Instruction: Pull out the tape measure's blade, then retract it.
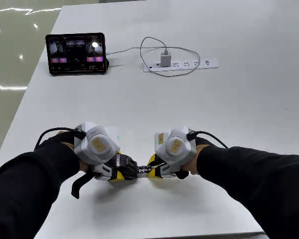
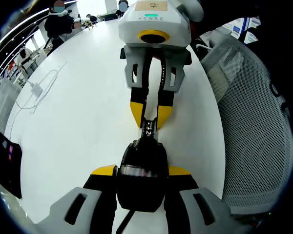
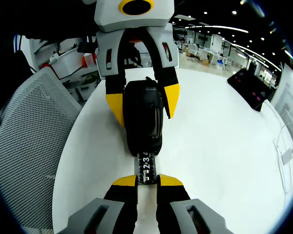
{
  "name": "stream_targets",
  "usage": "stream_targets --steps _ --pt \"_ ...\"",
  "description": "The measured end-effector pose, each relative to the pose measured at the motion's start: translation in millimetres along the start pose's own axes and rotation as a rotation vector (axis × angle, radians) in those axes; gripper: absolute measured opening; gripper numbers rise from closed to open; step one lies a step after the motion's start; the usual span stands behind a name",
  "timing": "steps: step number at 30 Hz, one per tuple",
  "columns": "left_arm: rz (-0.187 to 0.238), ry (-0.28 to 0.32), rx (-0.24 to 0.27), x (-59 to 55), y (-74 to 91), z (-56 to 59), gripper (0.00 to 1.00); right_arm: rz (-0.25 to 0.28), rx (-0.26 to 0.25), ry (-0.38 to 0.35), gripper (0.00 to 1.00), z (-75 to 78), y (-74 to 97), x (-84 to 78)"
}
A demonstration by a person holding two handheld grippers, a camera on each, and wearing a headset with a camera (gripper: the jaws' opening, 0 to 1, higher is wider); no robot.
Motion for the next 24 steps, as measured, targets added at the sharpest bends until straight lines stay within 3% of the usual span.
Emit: stream_targets --steps 24 --pt "0.005 0.005 0.004 0.5 -0.3 -0.2 0.31 -0.029 -0.001 -0.006 0.1 3.1 10.2 -13.0"
Point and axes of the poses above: the centre of the closed fingertips' face, and the gripper's own axes: y roughly backward along the fingers, z roughly to its right, x roughly out of its top, the point moved 1 cm from there along y, roughly backward along the fingers, and after that the axes turned 1 degree about -x, right-handed, at the moved point
